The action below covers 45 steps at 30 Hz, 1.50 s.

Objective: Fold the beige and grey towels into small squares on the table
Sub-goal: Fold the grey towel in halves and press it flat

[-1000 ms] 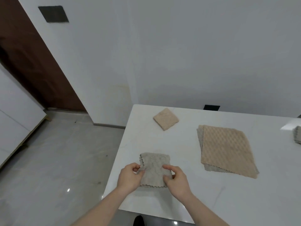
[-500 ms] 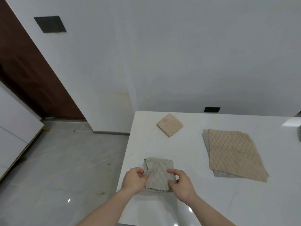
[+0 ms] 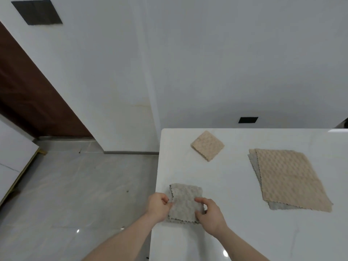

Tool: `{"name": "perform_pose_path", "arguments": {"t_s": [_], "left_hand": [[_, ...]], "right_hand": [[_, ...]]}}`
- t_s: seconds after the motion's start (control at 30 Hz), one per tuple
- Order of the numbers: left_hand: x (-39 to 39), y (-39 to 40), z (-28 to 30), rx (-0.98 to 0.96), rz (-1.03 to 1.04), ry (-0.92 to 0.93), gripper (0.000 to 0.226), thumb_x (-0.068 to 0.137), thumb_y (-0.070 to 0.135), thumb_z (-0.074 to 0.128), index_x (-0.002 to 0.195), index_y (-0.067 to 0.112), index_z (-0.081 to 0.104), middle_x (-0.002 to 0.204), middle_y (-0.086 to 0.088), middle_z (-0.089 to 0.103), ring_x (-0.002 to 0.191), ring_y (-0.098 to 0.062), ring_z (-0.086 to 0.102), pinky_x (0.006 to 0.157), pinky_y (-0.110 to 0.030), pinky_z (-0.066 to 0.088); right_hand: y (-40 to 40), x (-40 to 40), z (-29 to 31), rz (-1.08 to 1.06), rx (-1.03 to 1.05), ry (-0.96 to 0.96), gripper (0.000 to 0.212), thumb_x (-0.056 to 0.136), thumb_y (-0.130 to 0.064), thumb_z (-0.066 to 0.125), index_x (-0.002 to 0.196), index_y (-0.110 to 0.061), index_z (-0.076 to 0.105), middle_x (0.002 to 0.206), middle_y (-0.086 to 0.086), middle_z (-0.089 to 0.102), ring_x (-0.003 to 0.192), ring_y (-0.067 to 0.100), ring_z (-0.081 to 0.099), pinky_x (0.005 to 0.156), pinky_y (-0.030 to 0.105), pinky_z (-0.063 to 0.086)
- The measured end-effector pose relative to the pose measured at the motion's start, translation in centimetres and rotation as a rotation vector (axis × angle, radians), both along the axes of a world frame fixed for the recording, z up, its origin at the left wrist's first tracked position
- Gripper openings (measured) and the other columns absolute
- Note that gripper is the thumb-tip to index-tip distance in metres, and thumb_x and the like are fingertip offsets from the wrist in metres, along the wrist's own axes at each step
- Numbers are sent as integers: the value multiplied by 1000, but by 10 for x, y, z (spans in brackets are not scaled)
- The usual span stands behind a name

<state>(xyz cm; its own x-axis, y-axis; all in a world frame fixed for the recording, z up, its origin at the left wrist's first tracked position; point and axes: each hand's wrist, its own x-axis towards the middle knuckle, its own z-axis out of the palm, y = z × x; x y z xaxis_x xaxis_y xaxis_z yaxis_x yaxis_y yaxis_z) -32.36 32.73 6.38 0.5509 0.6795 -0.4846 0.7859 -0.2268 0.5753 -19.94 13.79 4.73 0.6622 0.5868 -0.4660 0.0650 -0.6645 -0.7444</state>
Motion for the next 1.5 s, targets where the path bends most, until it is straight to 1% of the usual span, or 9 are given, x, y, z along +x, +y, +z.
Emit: {"name": "perform_pose_path", "arguments": {"t_s": [0.17, 0.33, 0.5, 0.6, 0.77, 0.97, 1.23, 1.37, 1.5], "left_hand": [[1, 52, -31, 6, -43, 37, 26, 84, 22, 83, 66, 22, 64, 60, 10, 56, 58, -6, 50, 58, -15, 43], [8, 91, -53, 50, -158, 93, 31, 80, 34, 83, 59, 26, 62, 57, 14, 58, 58, -10, 57, 64, -25, 54], [6, 111, -69, 74, -240, 136, 25, 81, 47, 75, 71, 31, 58, 75, 13, 66, 78, -17, 68, 74, -34, 59], [-2, 109, -52, 264, -513, 178, 28, 91, 46, 65, 107, 29, 51, 115, 8, 57, 102, -19, 59, 78, -34, 47], [-23, 98, -48, 453, -971, 67, 68, 89, 14, 56, 154, 19, 34, 162, -1, 24, 144, -25, 30, 112, -37, 35], [-36, 97, -49, 357, -1138, 288, 86, 90, 21, 58, 163, 19, 12, 171, -1, 3, 157, -27, 3, 126, -46, 12], [-22, 95, -34, 269, -1173, 545, 93, 94, 32, 58, 165, 25, -2, 171, 8, -13, 157, -33, -10, 127, -55, 7], [-6, 89, -28, 270, -1156, 631, 86, 93, 27, 55, 164, 26, 9, 172, 7, -2, 157, -35, -4, 126, -56, 12], [10, 87, -8, 301, -1142, 579, 59, 88, 25, 52, 146, 19, 46, 153, -2, 41, 146, -32, 26, 115, -49, 32]], "right_hand": [[44, -21, -19, -52, -67, 10, 50, 88, -16, 63, 135, -31, 57, 127, -12, 50, 104, 8, 63, 97, 30, 53], [72, -40, -31, -102, -129, -27, 56, 88, -14, 60, 141, -30, 52, 133, -12, 47, 107, 7, 57, 92, 18, 43], [89, -54, -37, -76, -141, -30, 66, 88, -14, 55, 150, -33, 42, 156, -5, 31, 122, 12, 57, 98, 19, 42], [93, -63, -41, -33, -195, -94, 69, 88, -16, 54, 151, -38, 35, 166, 1, 7, 127, 20, 58, 94, 24, 48], [92, -86, -41, 81, -279, -211, 79, 83, -8, 44, 157, -32, 27, 169, -5, 0, 146, 26, 30, 112, 31, 39], [95, -94, -38, 262, -427, -185, 88, 87, -18, 55, 161, -21, 9, 169, -3, -11, 155, 22, 8, 116, 35, 36], [103, -83, -36, 322, -496, -45, 91, 83, -16, 53, 161, -26, 6, 169, -8, -9, 156, 23, 5, 117, 45, 34], [102, -70, -24, 340, -498, -4, 82, 81, -13, 50, 156, -28, 24, 168, -10, 5, 150, 28, 22, 115, 41, 36], [92, -63, -3, 306, -469, -45, 70, 81, -14, 52, 149, -23, 39, 163, -3, 23, 139, 30, 38, 110, 36, 41]]}}
